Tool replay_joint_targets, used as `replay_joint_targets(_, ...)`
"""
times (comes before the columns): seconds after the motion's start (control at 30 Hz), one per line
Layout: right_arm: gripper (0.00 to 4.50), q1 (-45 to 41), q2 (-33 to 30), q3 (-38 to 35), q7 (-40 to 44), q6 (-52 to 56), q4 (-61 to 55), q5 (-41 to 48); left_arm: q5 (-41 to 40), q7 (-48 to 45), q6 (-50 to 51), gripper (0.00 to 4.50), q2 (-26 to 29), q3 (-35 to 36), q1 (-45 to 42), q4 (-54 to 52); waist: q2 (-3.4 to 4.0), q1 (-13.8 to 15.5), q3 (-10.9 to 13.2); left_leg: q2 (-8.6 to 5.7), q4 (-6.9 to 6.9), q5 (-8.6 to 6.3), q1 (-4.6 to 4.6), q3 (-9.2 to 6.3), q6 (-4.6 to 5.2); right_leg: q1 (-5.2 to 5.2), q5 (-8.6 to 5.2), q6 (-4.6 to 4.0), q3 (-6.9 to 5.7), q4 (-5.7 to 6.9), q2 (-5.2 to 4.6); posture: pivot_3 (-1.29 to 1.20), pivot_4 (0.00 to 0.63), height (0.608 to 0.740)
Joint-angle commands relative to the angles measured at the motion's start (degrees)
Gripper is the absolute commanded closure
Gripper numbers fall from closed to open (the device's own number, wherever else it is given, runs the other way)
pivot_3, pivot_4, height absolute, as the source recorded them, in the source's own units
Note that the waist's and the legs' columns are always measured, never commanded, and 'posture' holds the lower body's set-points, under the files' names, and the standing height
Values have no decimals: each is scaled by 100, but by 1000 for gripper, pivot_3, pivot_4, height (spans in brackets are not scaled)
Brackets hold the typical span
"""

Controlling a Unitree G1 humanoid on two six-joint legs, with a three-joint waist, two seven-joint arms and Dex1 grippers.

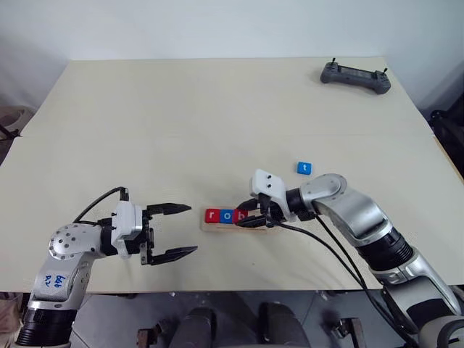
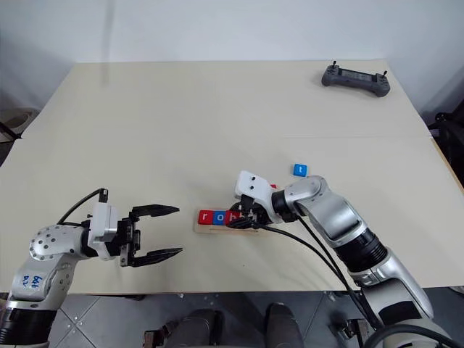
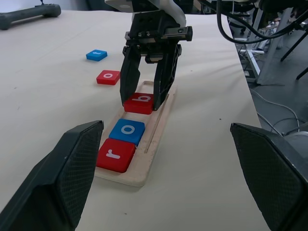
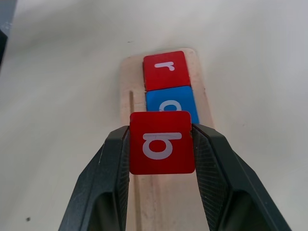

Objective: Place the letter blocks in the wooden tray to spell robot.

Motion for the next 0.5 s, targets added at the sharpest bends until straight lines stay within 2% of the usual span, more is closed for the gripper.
replay_joint_targets(0.03,3026,-89,29,9,21,-138,-141,-95,-92,46,-39,0,29,83,77,-267,0,0,0,0,0,0,0,0,0,0,0,0,0,0,0,0,150,740)
replay_joint_targets(0.43,3026,-90,-5,-28,119,-239,-33,-238,-69,107,-58,0,-25,4,86,-293,0,-1,0,0,-1,0,0,0,0,0,0,0,-1,-1,1,0,150,740)
replay_joint_targets(0.5,2292,-99,47,-64,67,-298,11,-269,-64,102,-64,0,-29,-5,74,-277,0,-1,0,0,-2,0,0,0,0,0,0,0,-1,-1,1,0,150,740)
